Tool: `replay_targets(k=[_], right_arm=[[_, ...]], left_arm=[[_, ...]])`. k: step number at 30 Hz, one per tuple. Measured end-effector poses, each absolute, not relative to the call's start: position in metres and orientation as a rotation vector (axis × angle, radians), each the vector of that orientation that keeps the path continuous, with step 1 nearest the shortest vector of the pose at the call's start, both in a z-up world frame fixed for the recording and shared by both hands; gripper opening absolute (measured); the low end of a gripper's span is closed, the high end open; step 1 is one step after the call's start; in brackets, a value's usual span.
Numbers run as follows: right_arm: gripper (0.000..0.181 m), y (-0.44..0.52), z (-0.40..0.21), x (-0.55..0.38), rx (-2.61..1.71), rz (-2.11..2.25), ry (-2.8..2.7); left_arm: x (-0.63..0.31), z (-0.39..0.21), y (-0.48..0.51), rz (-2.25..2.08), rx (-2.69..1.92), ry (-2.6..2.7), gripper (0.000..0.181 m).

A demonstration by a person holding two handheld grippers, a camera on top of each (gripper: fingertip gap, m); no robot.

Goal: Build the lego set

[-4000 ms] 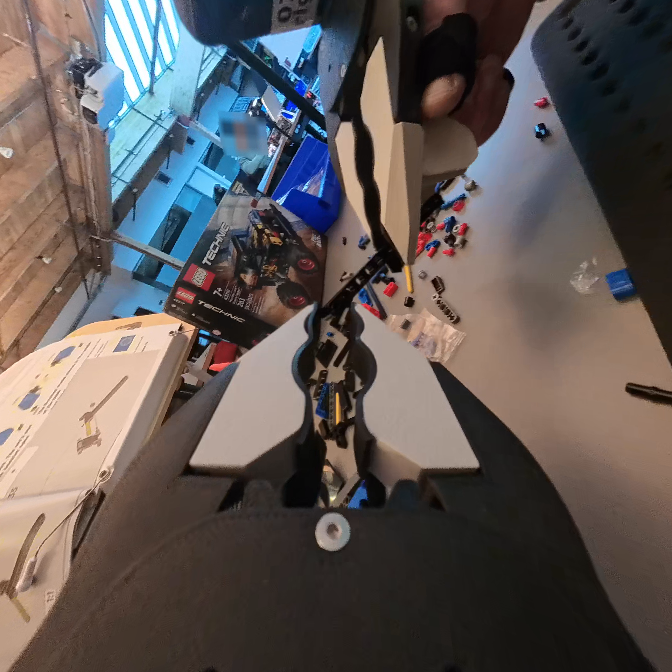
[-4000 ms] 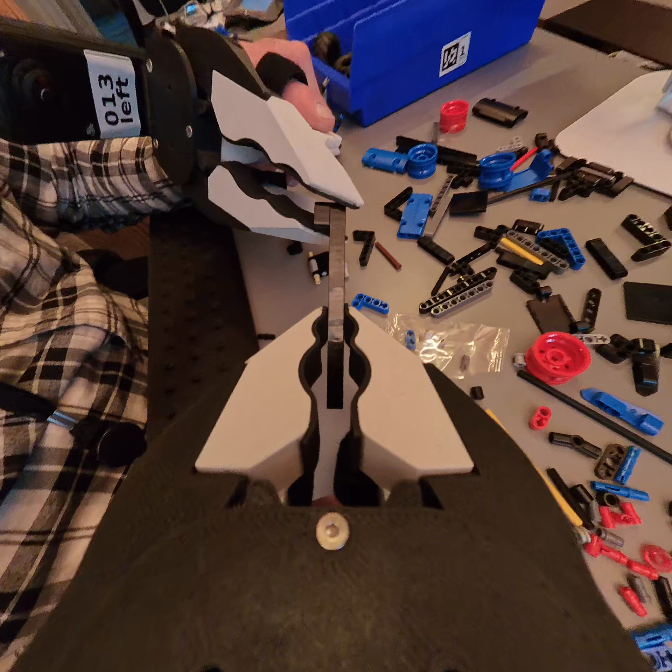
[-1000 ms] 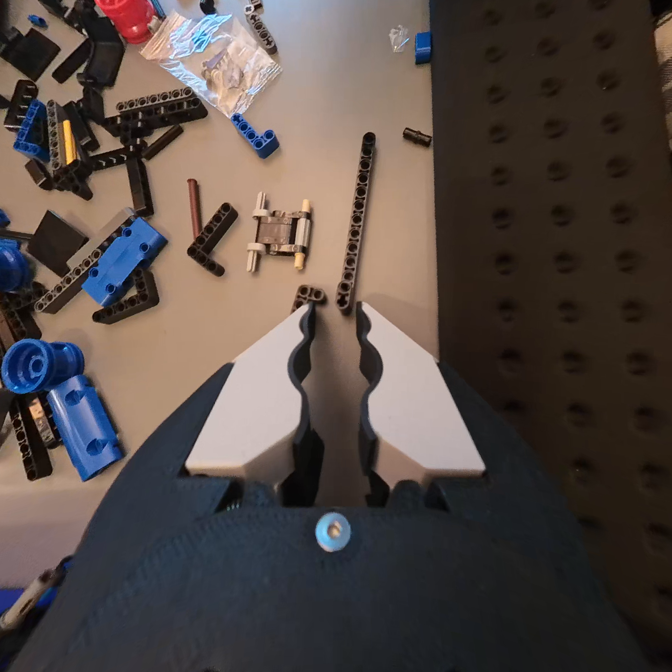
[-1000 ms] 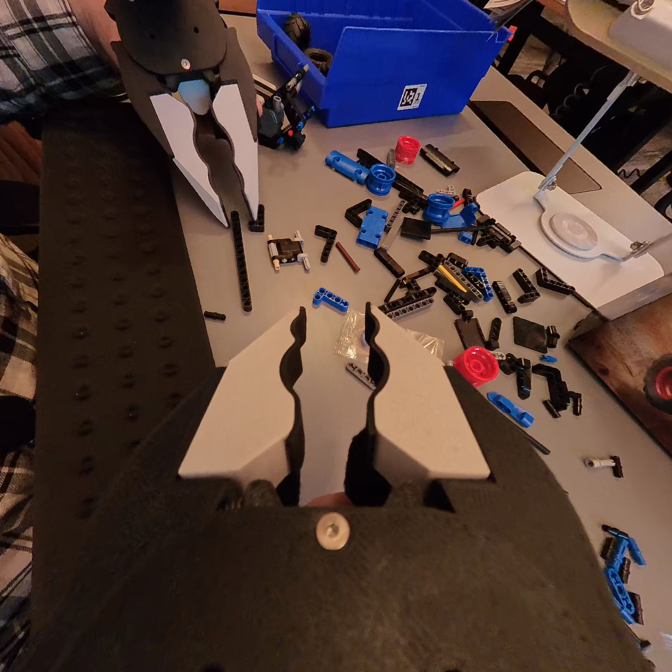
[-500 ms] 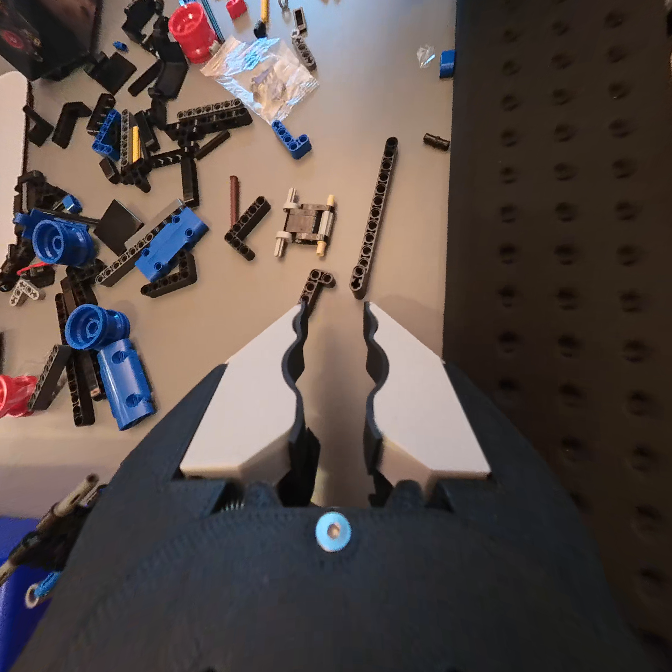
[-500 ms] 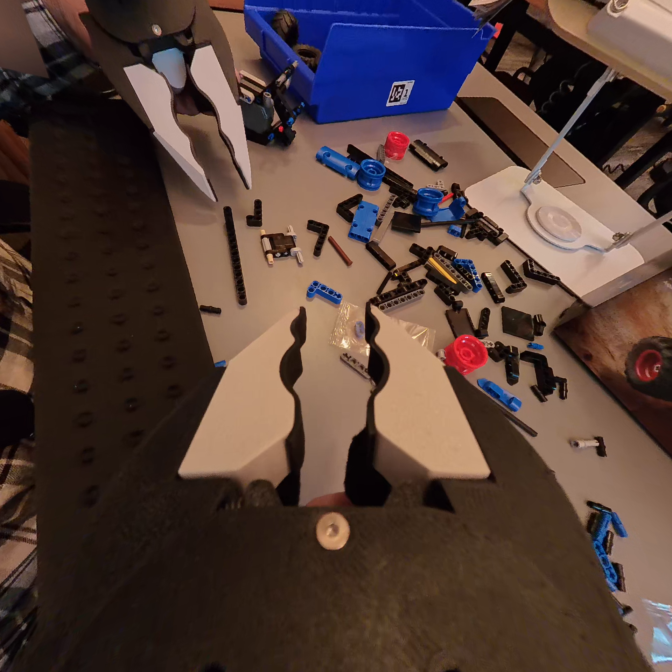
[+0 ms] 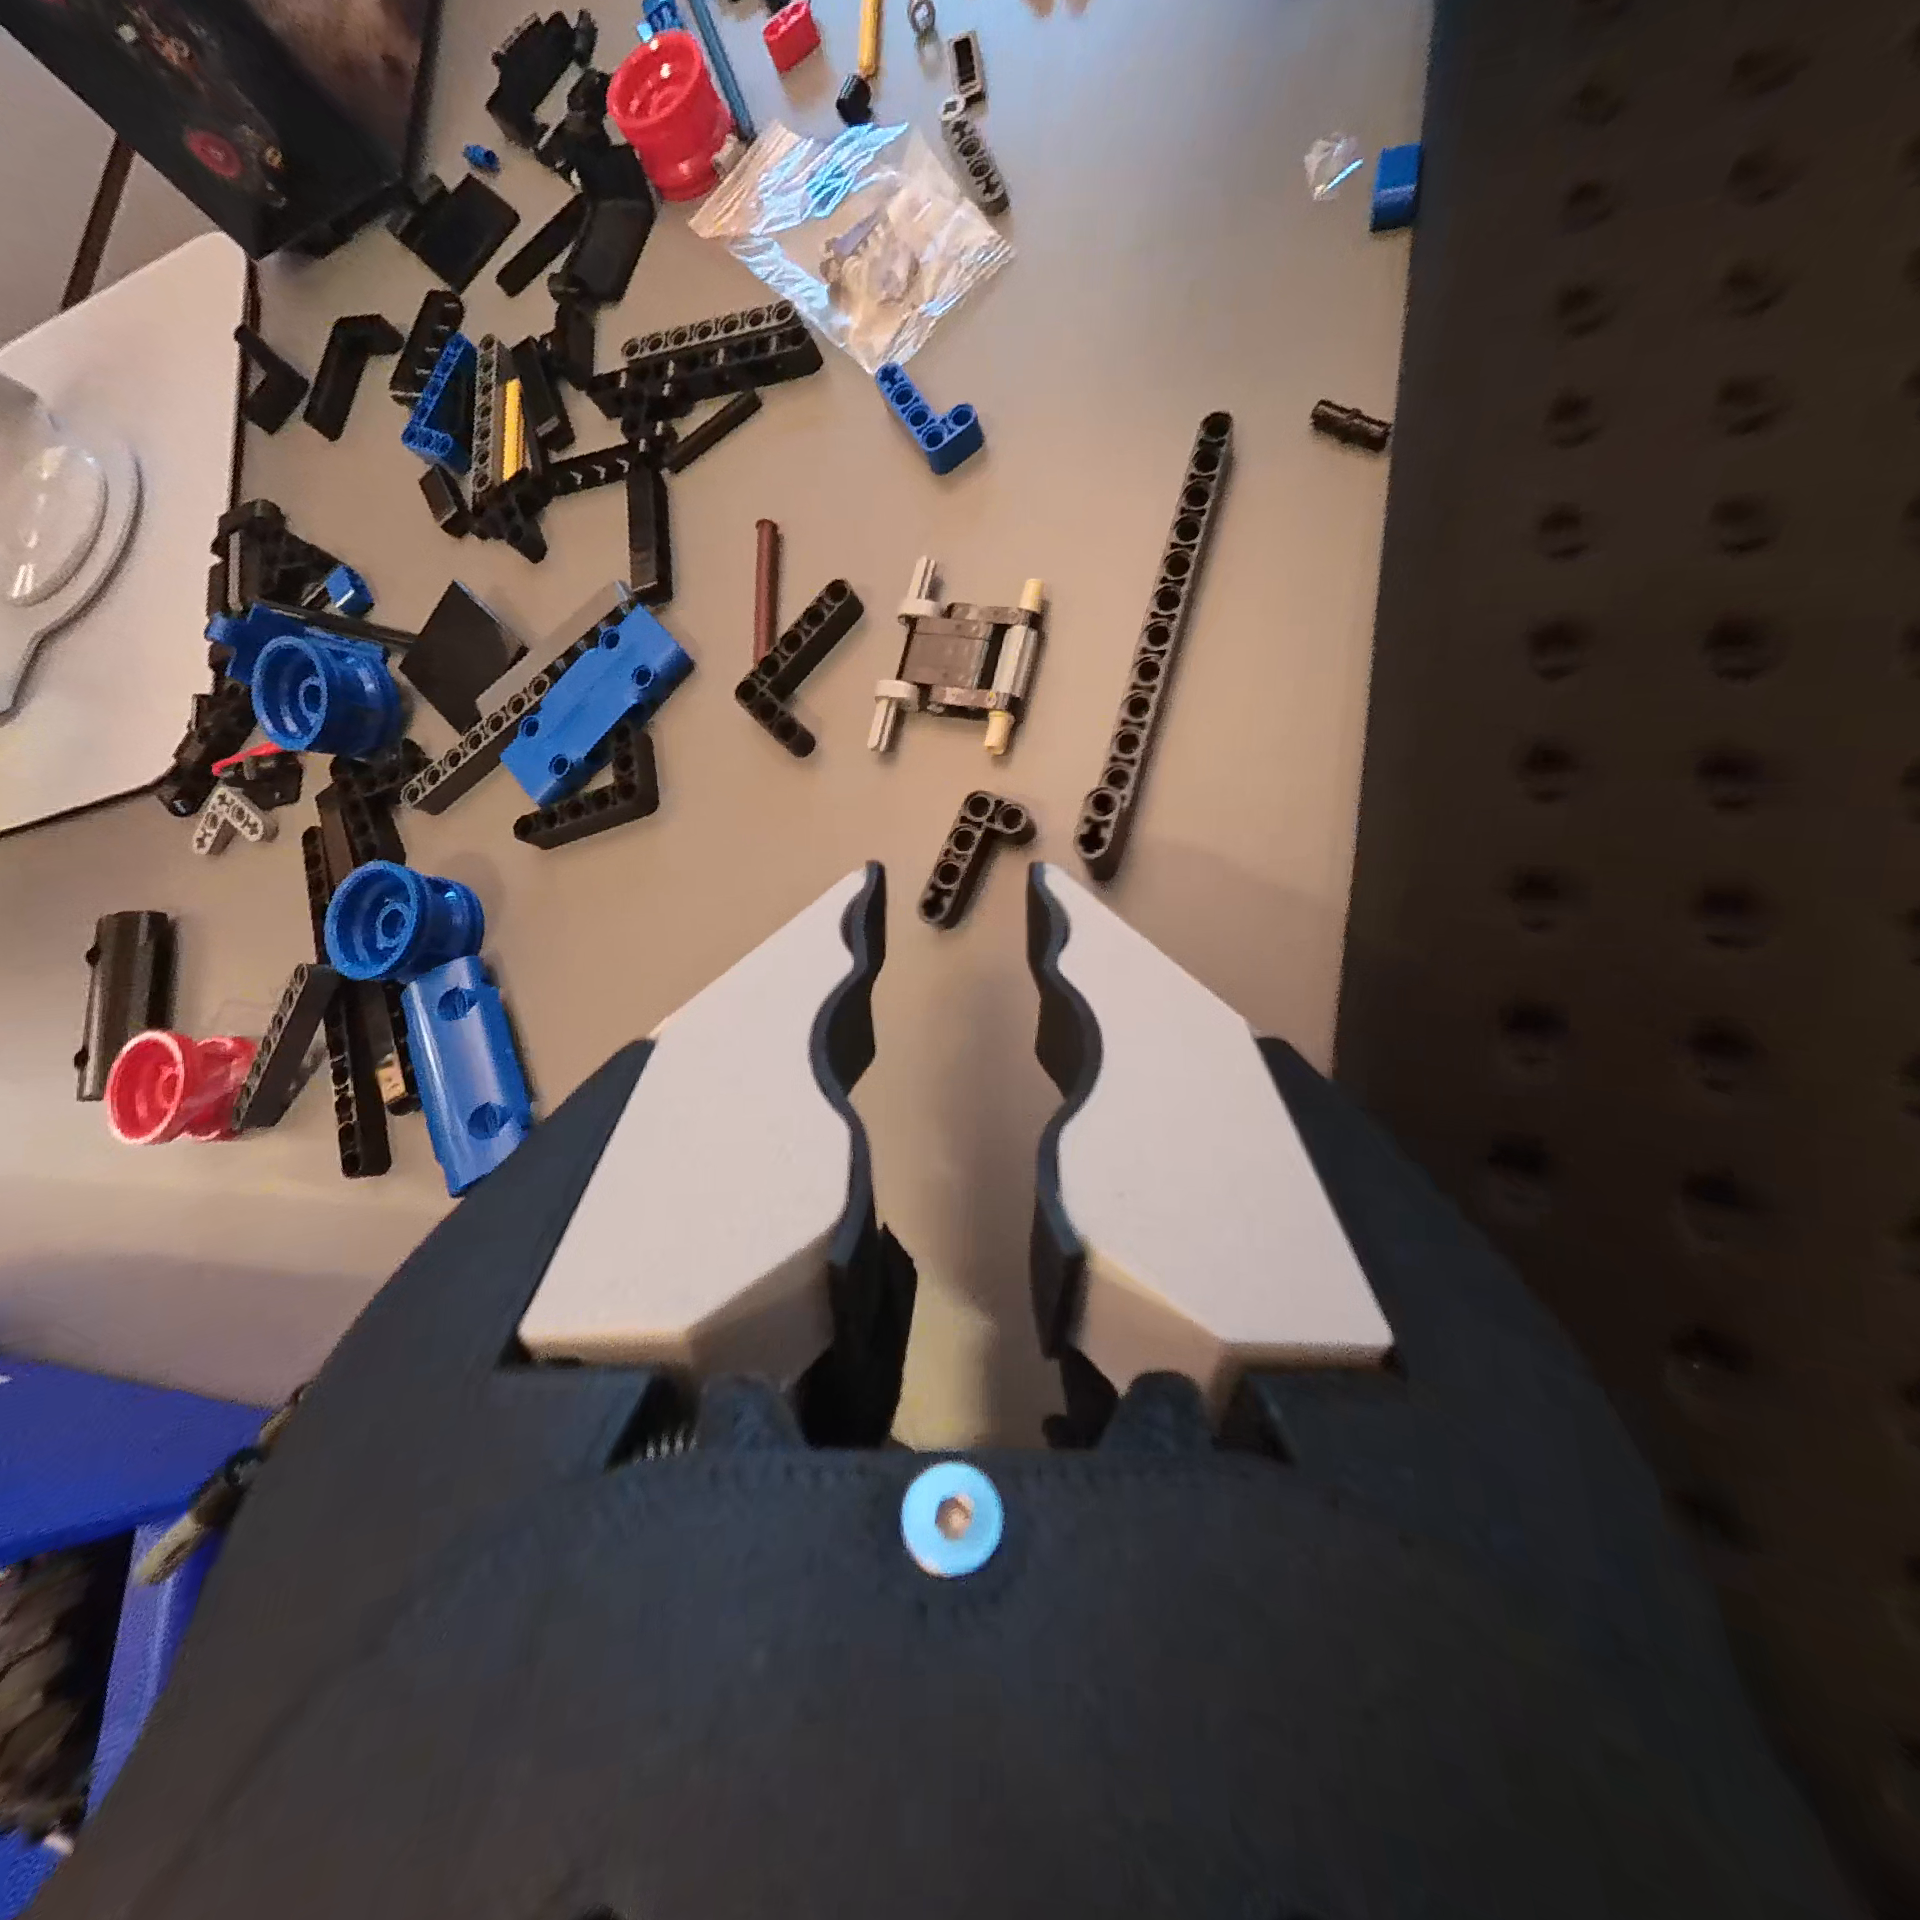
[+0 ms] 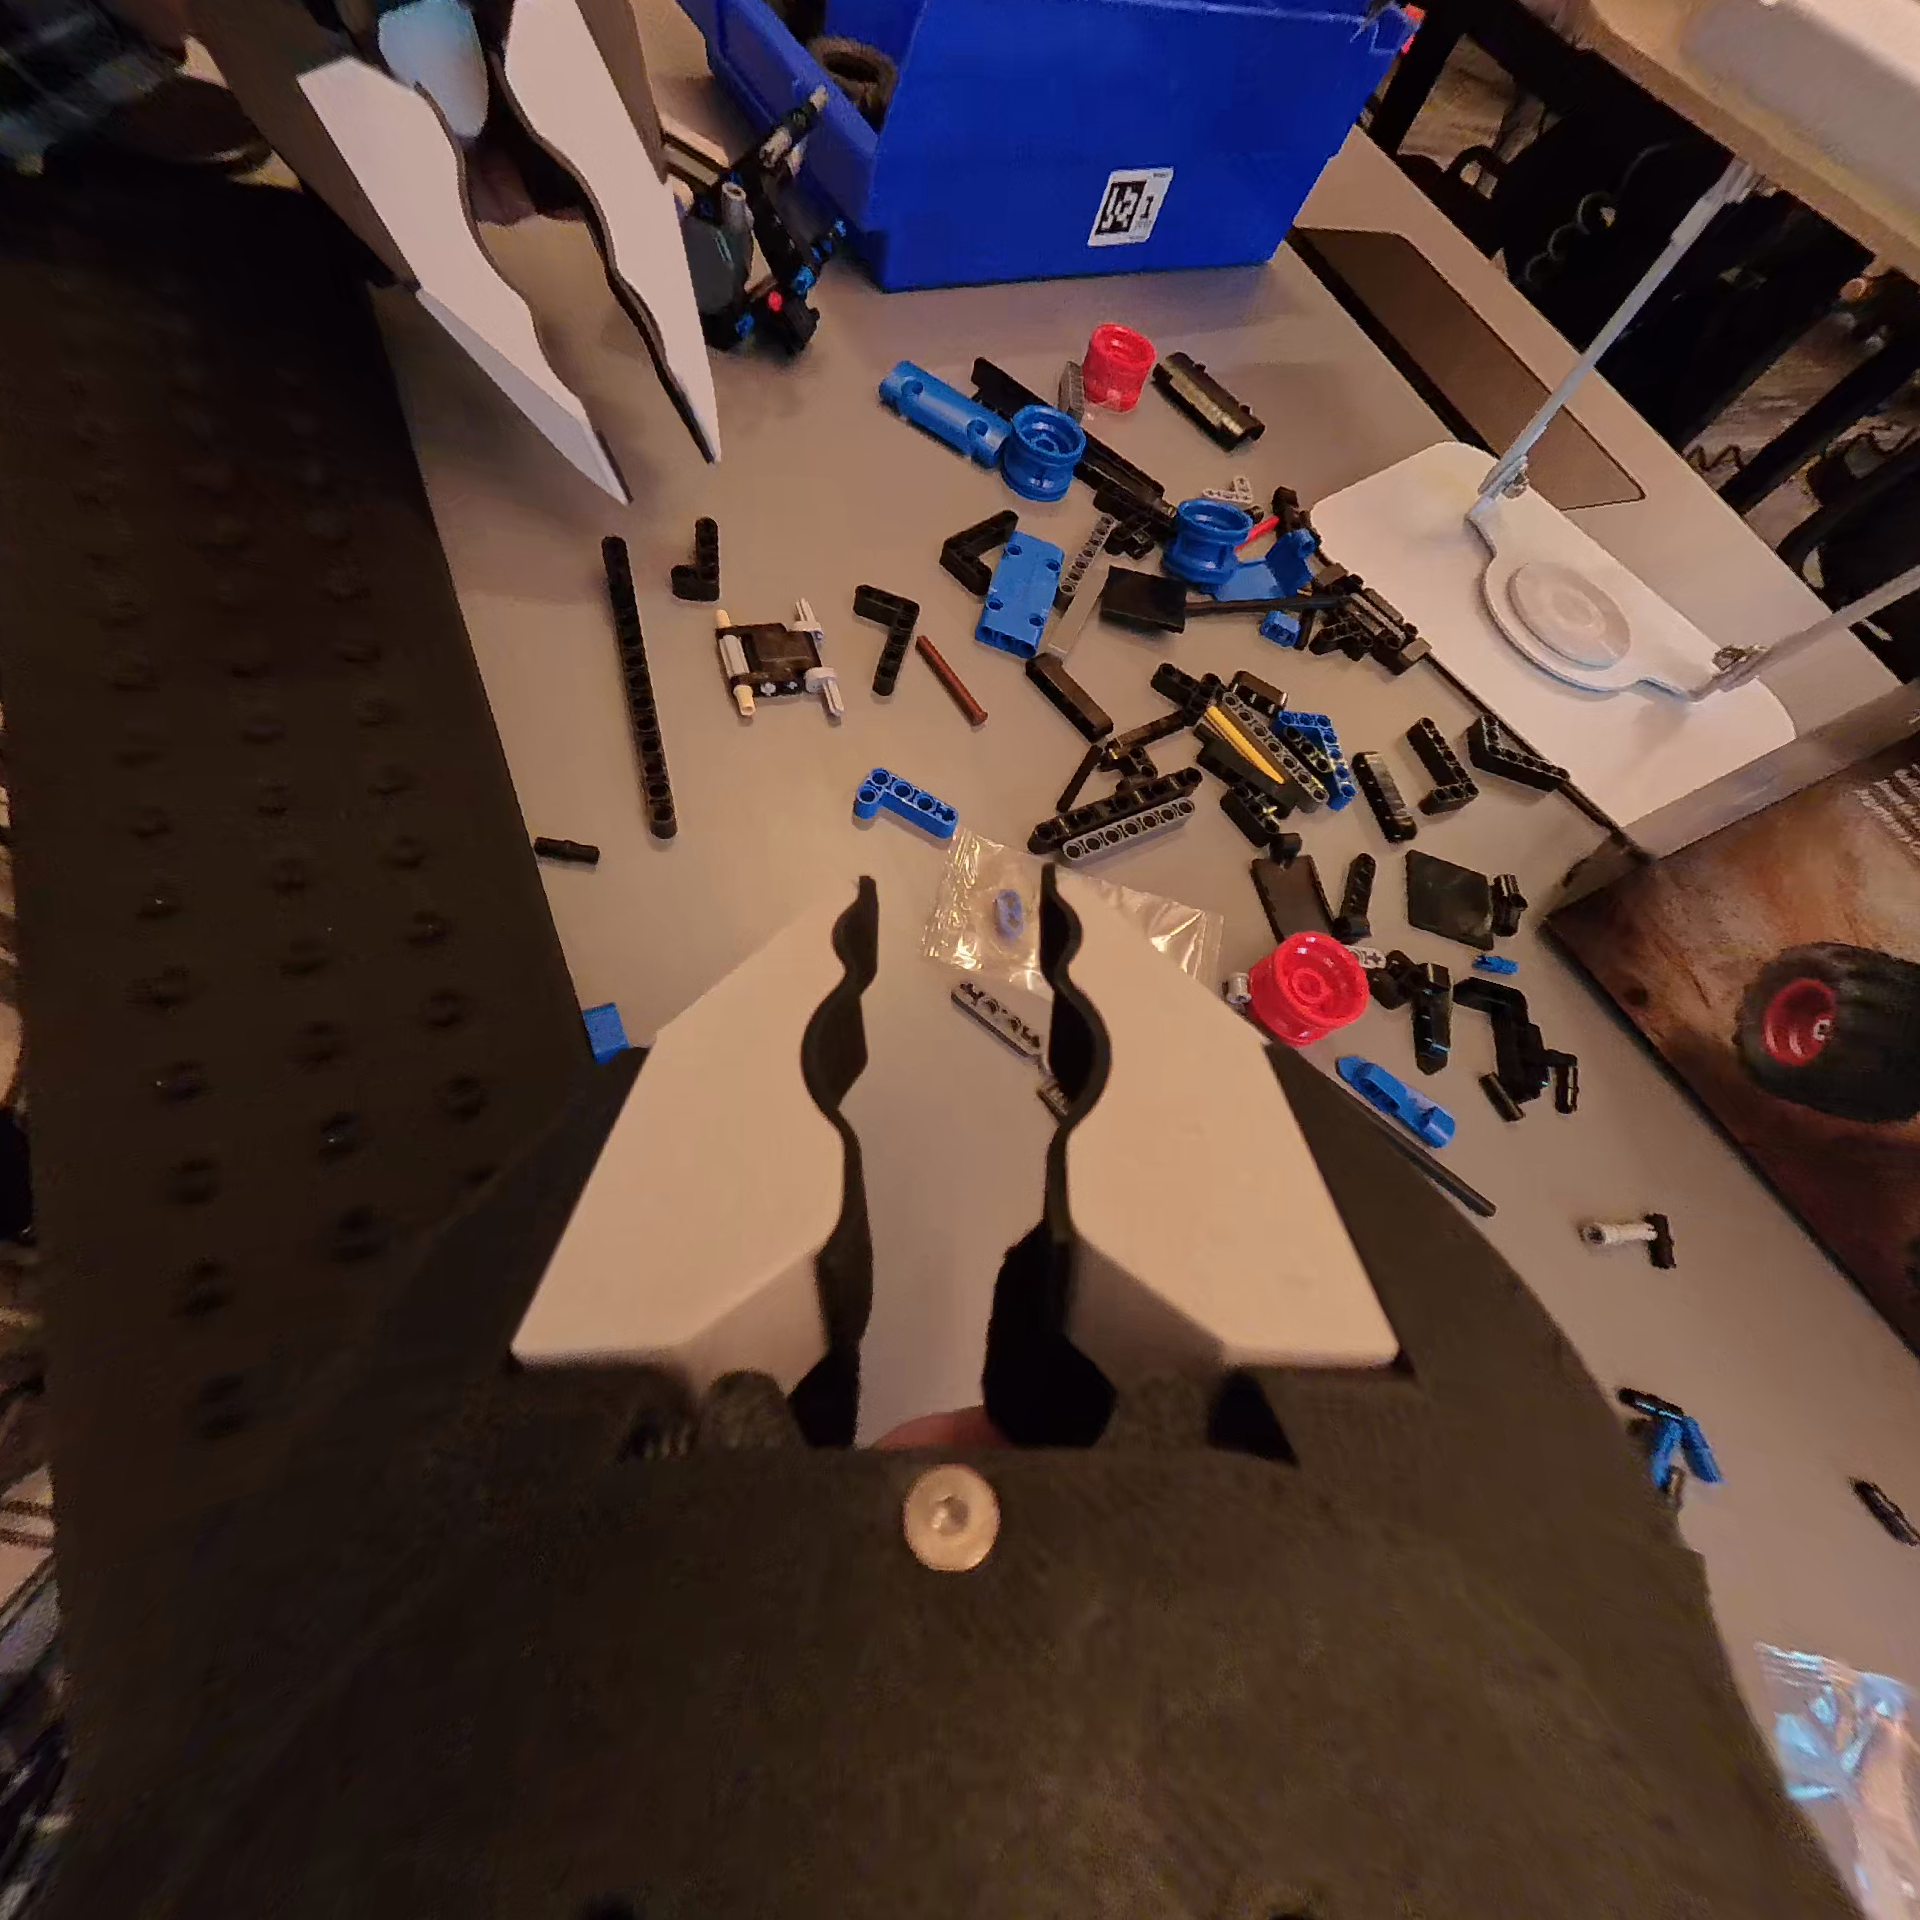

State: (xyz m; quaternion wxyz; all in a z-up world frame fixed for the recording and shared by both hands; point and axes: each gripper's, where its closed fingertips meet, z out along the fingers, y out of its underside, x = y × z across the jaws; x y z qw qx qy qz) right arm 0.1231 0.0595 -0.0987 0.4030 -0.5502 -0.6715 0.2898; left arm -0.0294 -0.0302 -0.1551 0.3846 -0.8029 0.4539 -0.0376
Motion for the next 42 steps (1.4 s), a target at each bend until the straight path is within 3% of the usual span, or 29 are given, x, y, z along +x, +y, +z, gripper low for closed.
replay_targets(k=[3,8,19,29,42], right_arm=[[0.03,0.07,-0.1,0.128,-1.415,0.661,-1.697],[0.029,0.101,-0.1,0.163,-1.544,0.554,-1.688],[0.022,0.163,-0.101,0.231,-1.701,0.281,-1.635],[0.015,0.199,-0.119,0.281,-1.806,0.157,-1.664],[0.012,0.212,-0.156,0.288,-1.803,0.163,-1.889]], left_arm=[[-0.029,-0.161,-0.024,-0.064,-2.065,1.149,0.023],[-0.028,-0.172,-0.016,-0.009,-2.121,1.158,0.0],[-0.023,-0.173,0.025,0.133,-2.164,1.11,0.0],[0.0,-0.153,0.051,0.19,-2.087,1.155,0.018],[0.031,-0.137,0.091,0.212,-1.908,1.062,0.019]])
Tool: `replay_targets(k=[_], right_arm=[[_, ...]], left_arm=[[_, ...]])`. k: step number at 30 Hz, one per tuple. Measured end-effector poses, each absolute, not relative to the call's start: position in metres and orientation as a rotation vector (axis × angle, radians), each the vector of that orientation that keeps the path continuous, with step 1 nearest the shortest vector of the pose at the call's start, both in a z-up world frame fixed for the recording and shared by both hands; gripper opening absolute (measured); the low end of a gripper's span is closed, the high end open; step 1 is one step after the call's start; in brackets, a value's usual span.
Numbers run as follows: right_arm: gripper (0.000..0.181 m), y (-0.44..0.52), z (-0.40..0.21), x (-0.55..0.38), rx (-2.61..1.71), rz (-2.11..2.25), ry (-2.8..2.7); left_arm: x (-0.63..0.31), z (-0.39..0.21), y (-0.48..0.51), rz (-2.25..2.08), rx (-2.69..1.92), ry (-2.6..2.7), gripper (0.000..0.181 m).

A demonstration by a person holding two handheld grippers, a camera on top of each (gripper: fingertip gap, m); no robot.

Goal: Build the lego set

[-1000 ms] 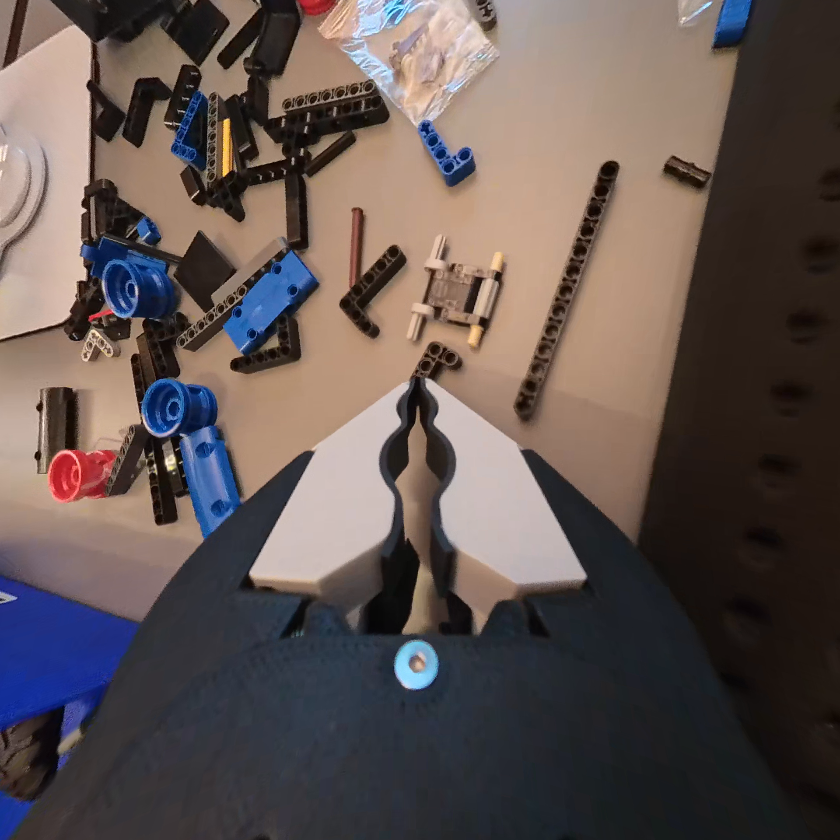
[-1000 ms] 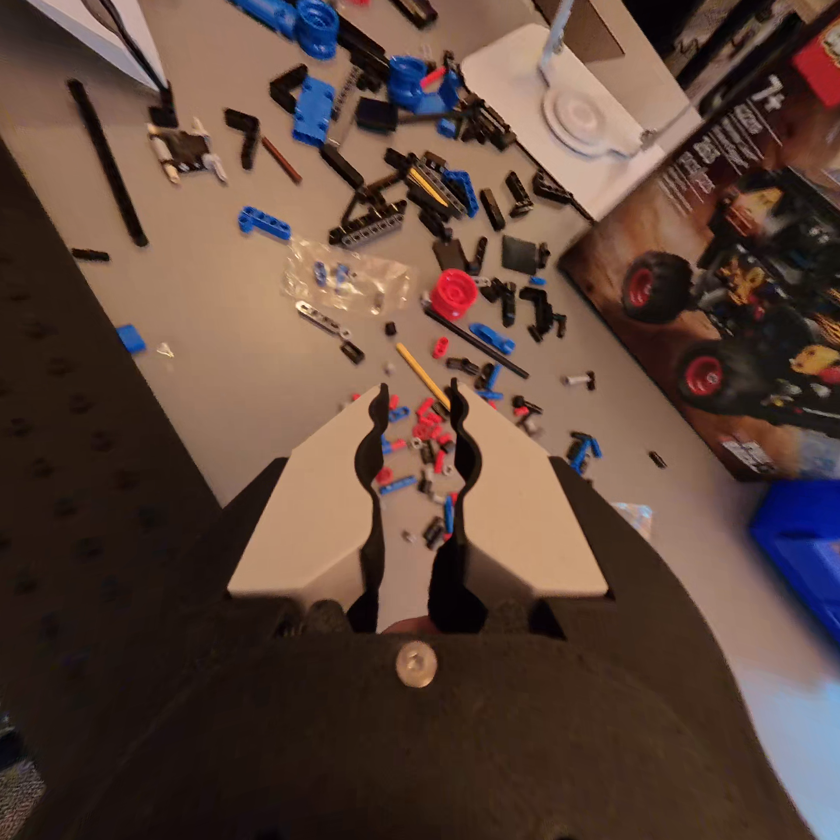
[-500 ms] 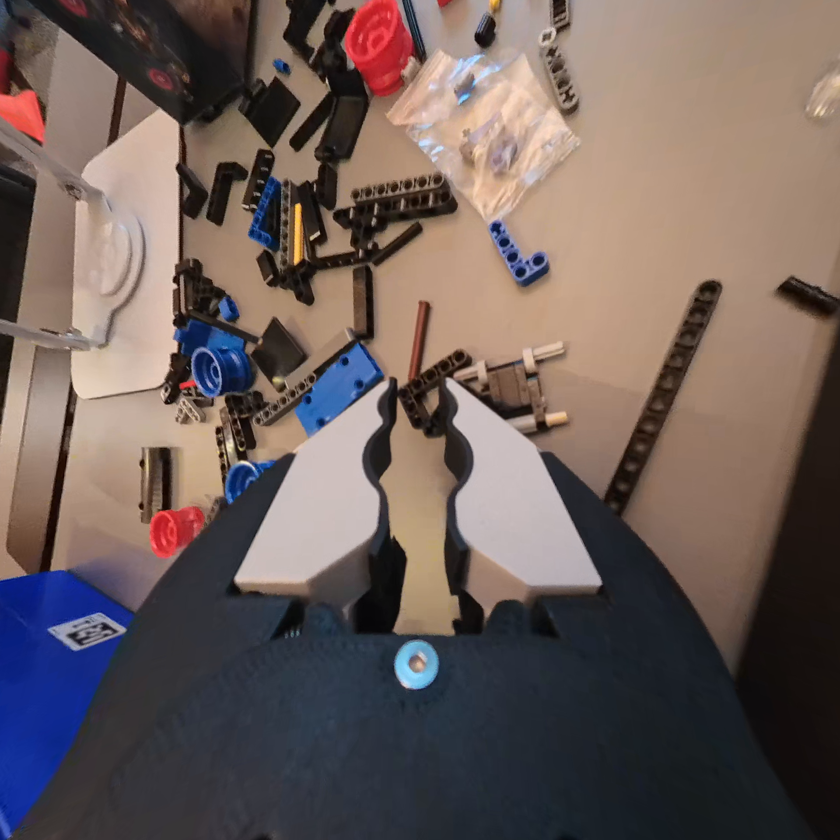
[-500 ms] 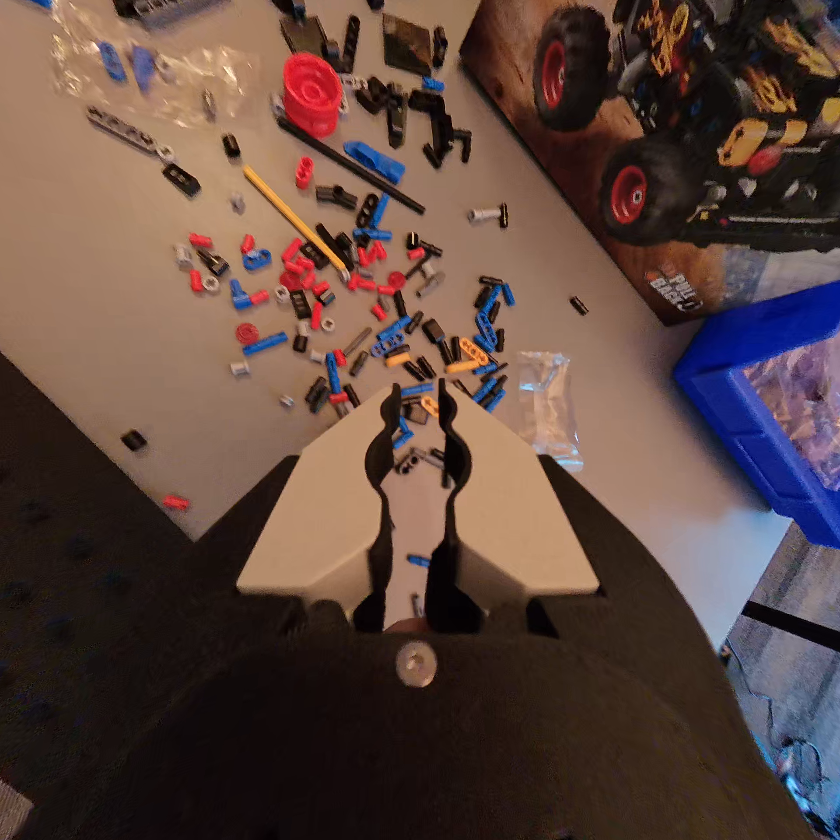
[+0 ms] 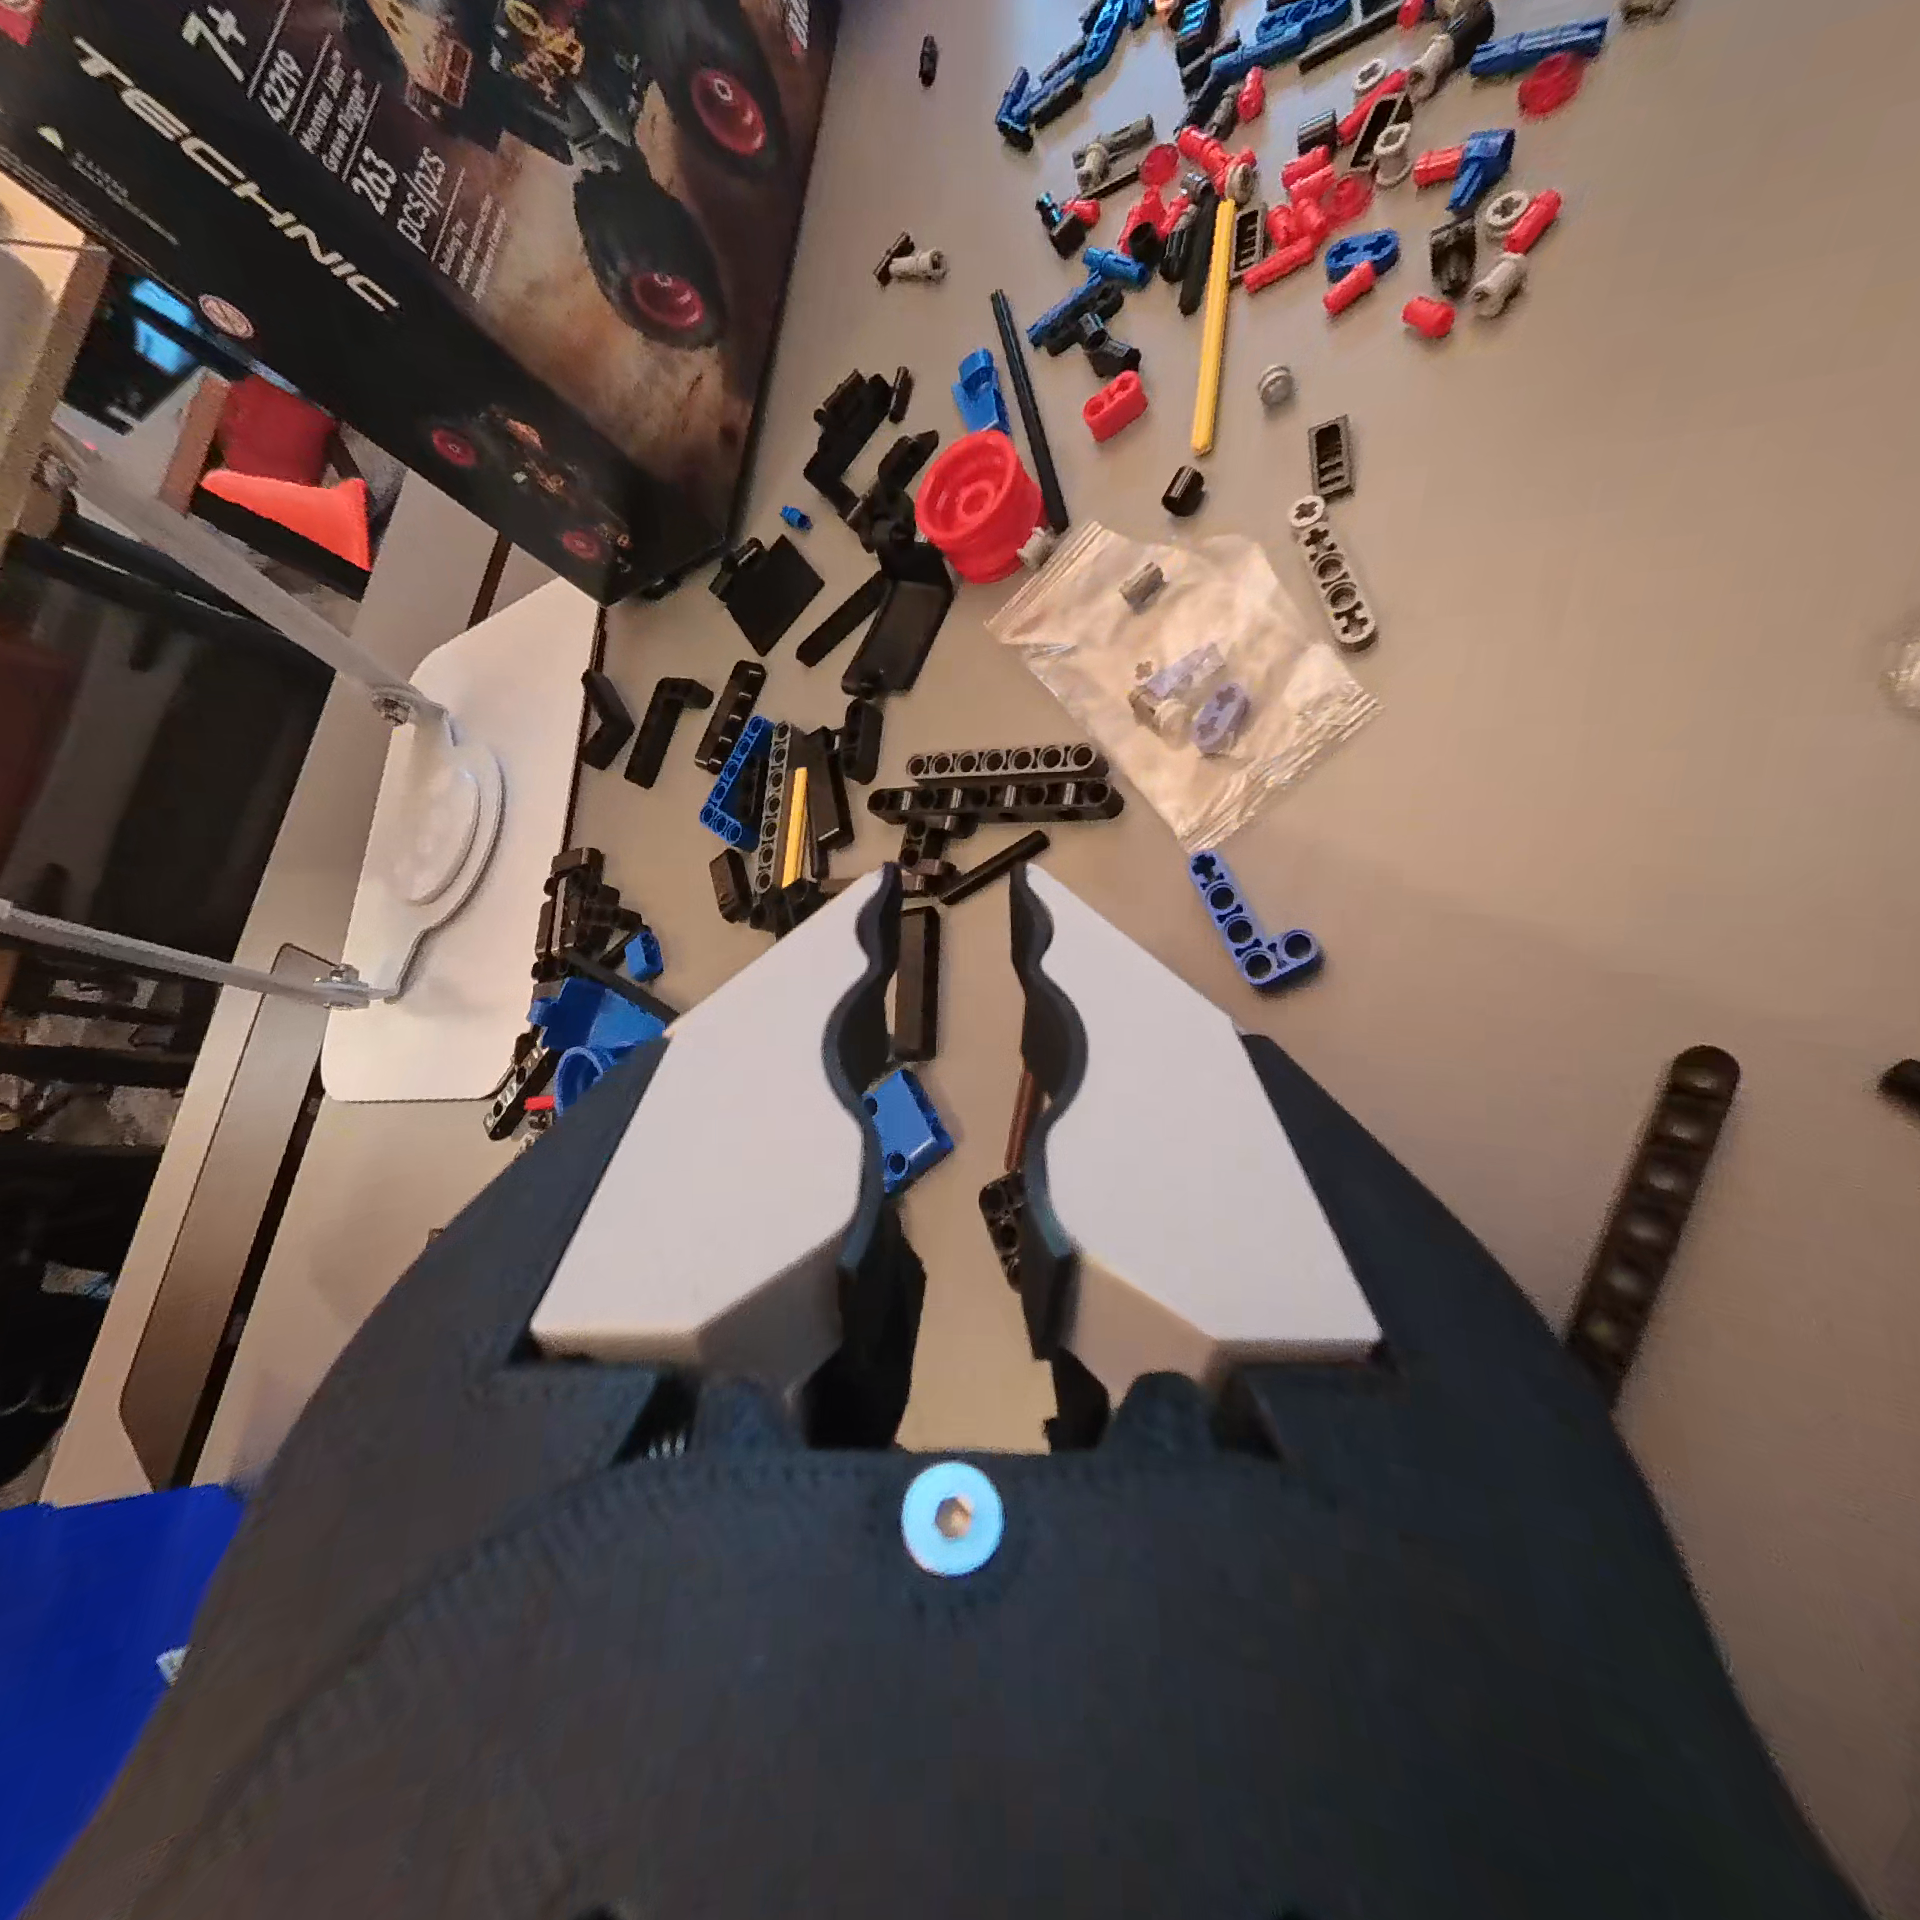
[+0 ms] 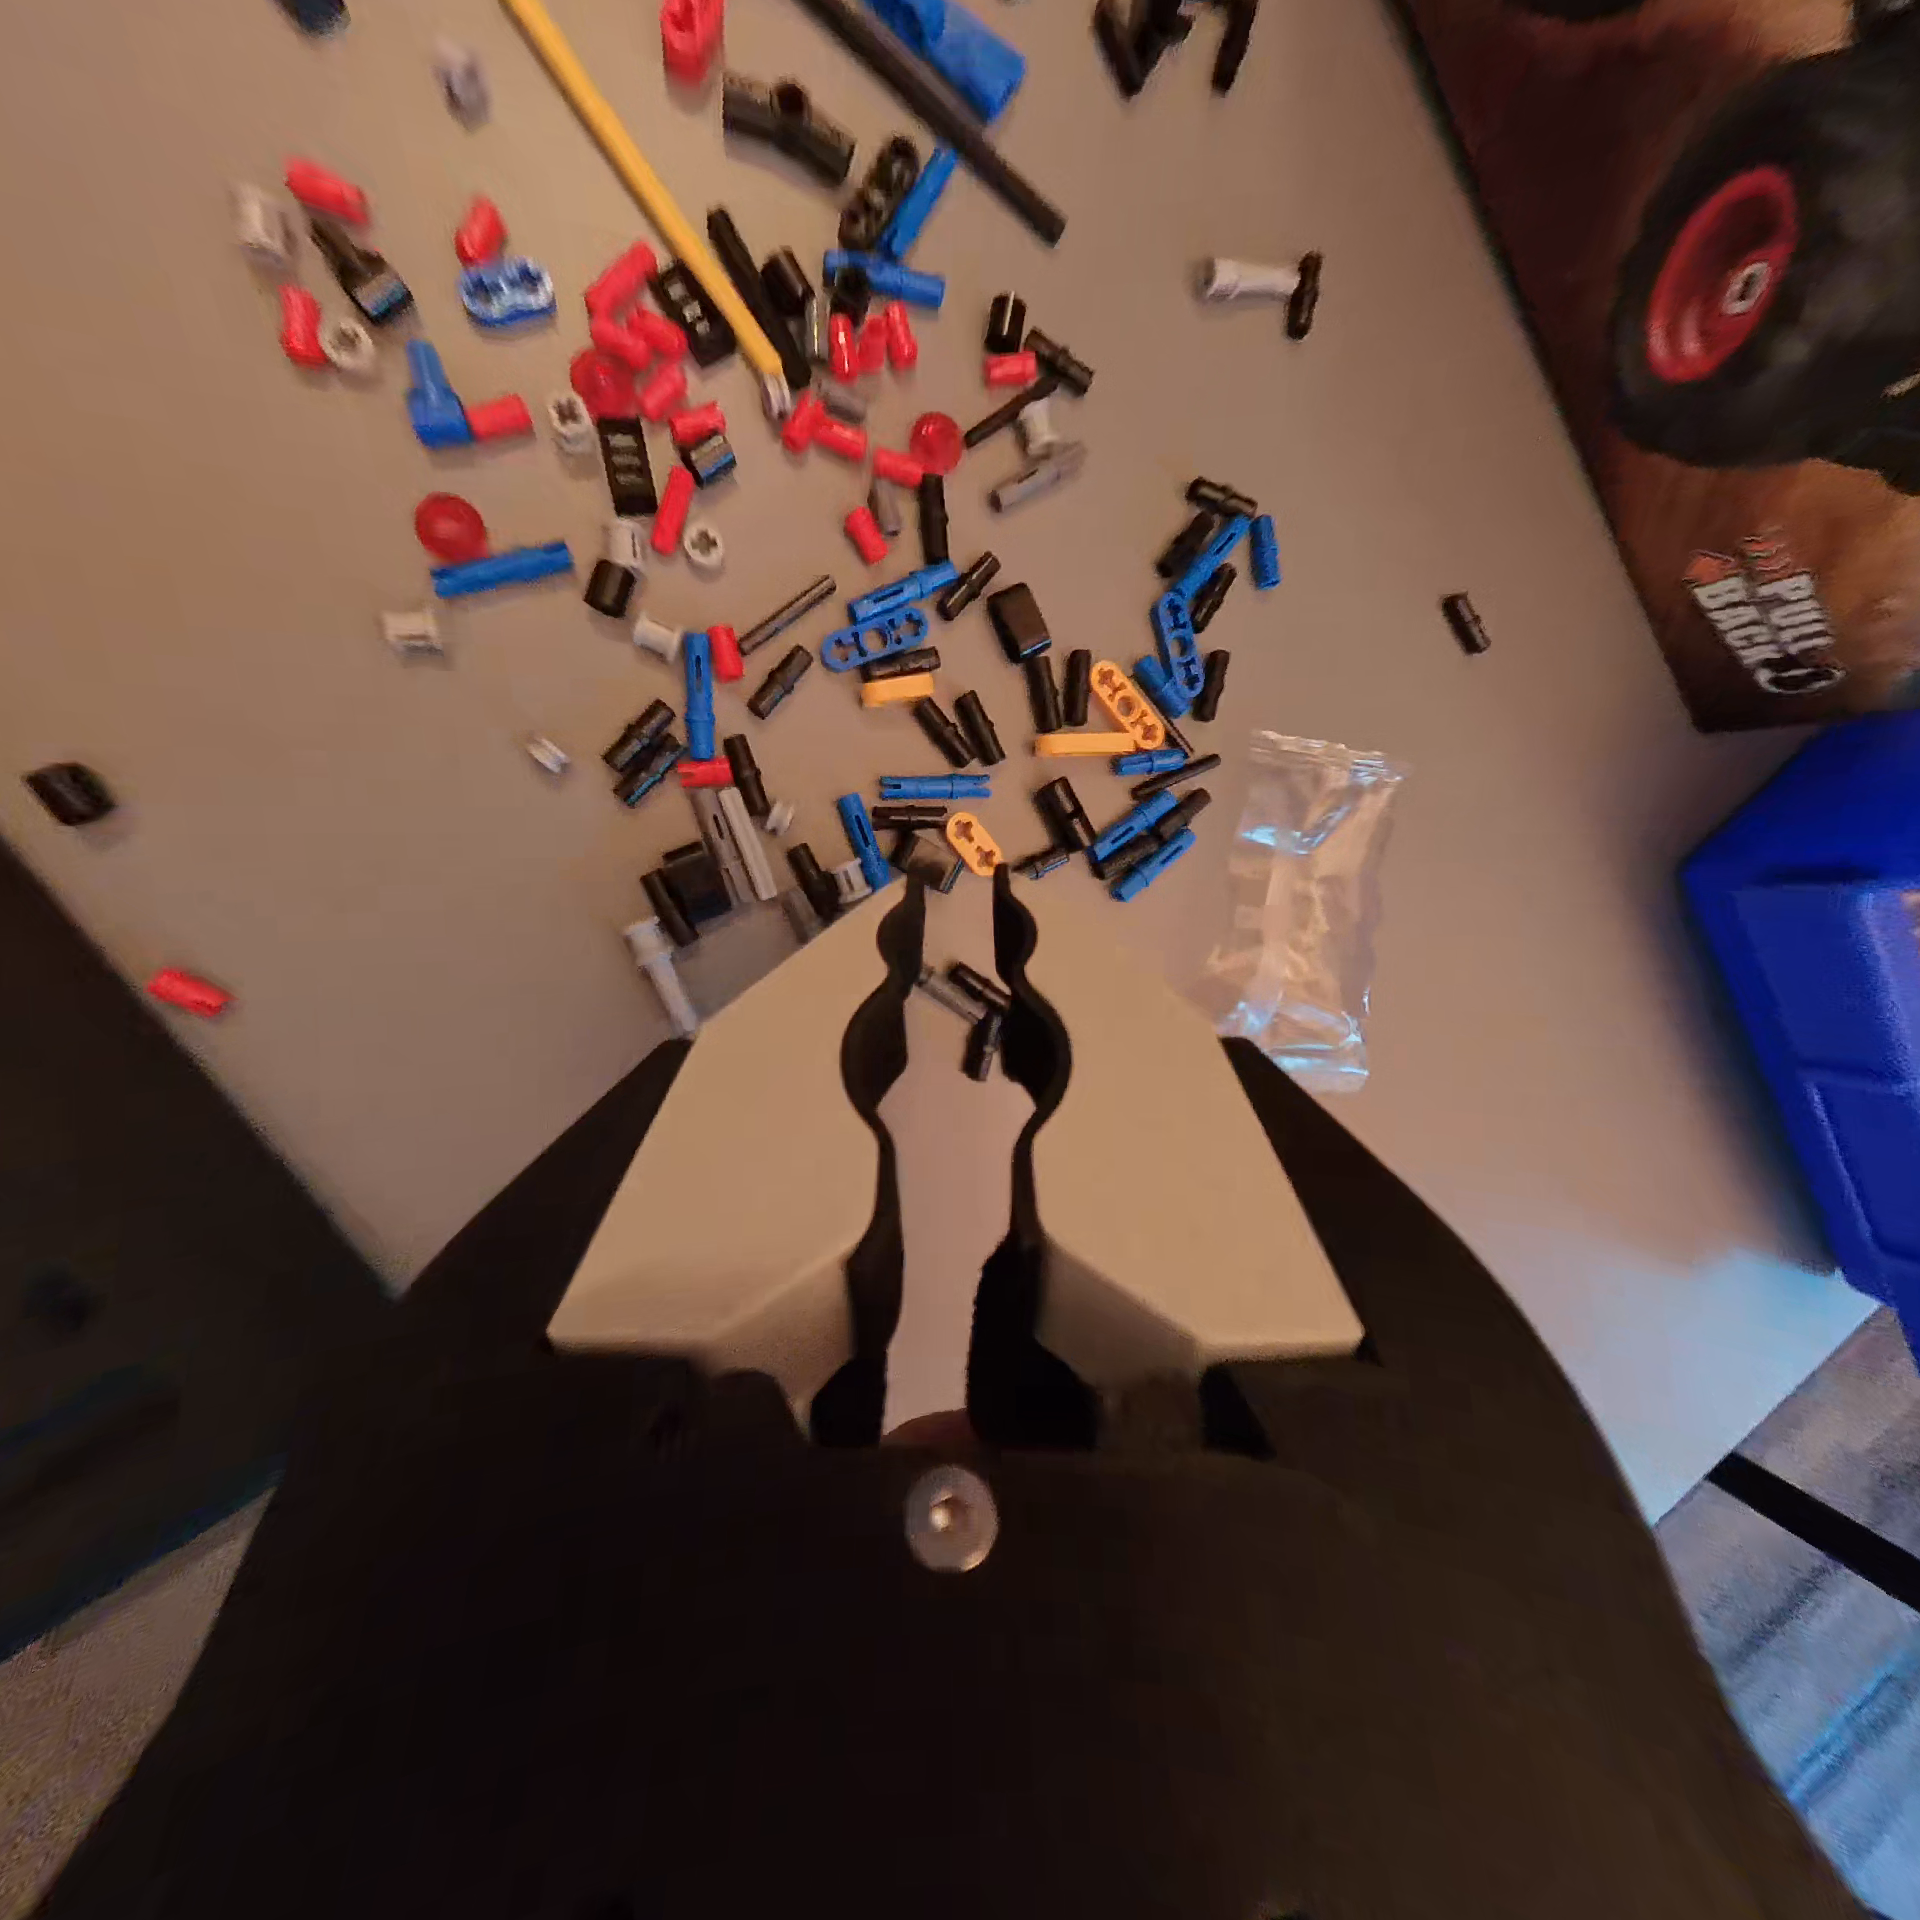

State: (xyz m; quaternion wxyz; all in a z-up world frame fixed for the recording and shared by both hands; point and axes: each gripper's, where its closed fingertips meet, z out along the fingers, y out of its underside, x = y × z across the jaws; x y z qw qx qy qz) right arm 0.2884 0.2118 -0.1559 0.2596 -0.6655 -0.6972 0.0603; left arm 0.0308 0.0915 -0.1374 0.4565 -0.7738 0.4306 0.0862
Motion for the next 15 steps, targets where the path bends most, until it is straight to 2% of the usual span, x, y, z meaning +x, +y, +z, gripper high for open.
replay_targets(k=[7,15], right_arm=[[0.001,0.213,-0.174,0.28,-1.813,0.222,-1.947],[0.011,0.209,-0.175,0.287,-1.84,0.256,-2.001]], left_arm=[[0.03,-0.136,0.093,0.197,-1.881,1.041,0.018],[0.03,-0.135,0.093,0.184,-1.872,1.036,0.018]])
